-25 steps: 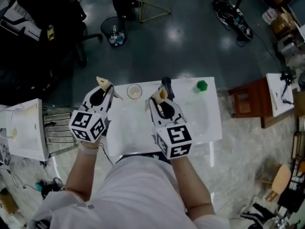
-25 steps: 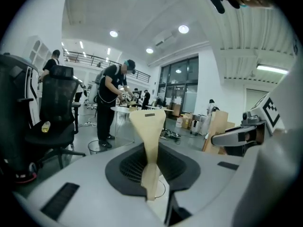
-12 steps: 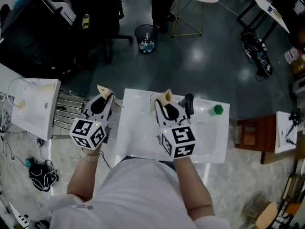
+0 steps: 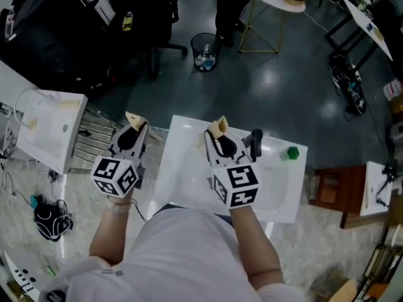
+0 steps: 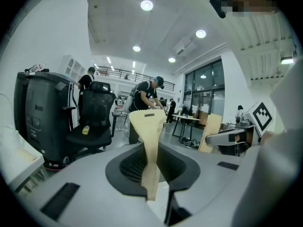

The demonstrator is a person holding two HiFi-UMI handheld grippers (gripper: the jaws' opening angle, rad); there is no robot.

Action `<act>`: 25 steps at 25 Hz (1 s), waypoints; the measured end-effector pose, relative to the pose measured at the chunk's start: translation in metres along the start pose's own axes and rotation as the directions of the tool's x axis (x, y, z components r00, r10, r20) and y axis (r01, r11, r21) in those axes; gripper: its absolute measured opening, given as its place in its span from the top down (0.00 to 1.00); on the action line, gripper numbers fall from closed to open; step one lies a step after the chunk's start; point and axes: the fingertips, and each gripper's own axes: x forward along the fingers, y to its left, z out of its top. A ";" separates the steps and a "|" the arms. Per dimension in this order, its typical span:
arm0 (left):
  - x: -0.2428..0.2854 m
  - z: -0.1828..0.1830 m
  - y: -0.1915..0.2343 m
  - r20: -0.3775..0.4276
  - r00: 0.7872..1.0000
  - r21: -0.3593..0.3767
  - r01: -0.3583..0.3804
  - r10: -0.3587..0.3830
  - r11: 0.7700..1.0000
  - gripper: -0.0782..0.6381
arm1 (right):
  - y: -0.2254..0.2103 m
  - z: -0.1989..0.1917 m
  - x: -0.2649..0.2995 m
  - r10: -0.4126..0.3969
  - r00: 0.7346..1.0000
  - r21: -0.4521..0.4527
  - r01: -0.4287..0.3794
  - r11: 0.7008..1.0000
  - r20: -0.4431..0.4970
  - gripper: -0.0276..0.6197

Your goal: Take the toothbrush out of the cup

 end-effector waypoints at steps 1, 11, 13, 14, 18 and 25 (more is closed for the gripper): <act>0.000 0.000 0.000 0.000 1.000 0.000 -0.001 0.001 1.000 0.80 | 0.000 0.000 0.000 0.001 1.000 -0.002 -0.001 1.000 0.001 0.87; 0.000 -0.003 -0.007 -0.003 1.000 0.000 0.013 -0.013 1.000 0.80 | -0.004 -0.002 -0.008 -0.020 1.000 -0.009 0.020 1.000 0.015 0.87; 0.000 -0.003 -0.008 -0.005 1.000 -0.001 0.015 -0.015 1.000 0.80 | -0.005 -0.003 -0.010 -0.026 1.000 -0.007 0.026 1.000 0.012 0.87; -0.001 -0.003 -0.008 -0.005 1.000 -0.001 0.015 -0.015 1.000 0.80 | -0.006 -0.003 -0.011 -0.028 1.000 -0.005 0.028 1.000 0.011 0.87; -0.002 -0.001 -0.006 -0.002 1.000 -0.003 0.015 -0.015 1.000 0.80 | -0.005 -0.003 -0.012 -0.033 0.999 -0.003 0.033 0.999 0.012 0.87; -0.007 0.000 -0.004 0.005 1.000 -0.003 0.021 -0.021 1.000 0.80 | -0.001 -0.003 -0.014 -0.040 0.999 -0.010 0.040 0.999 0.012 0.87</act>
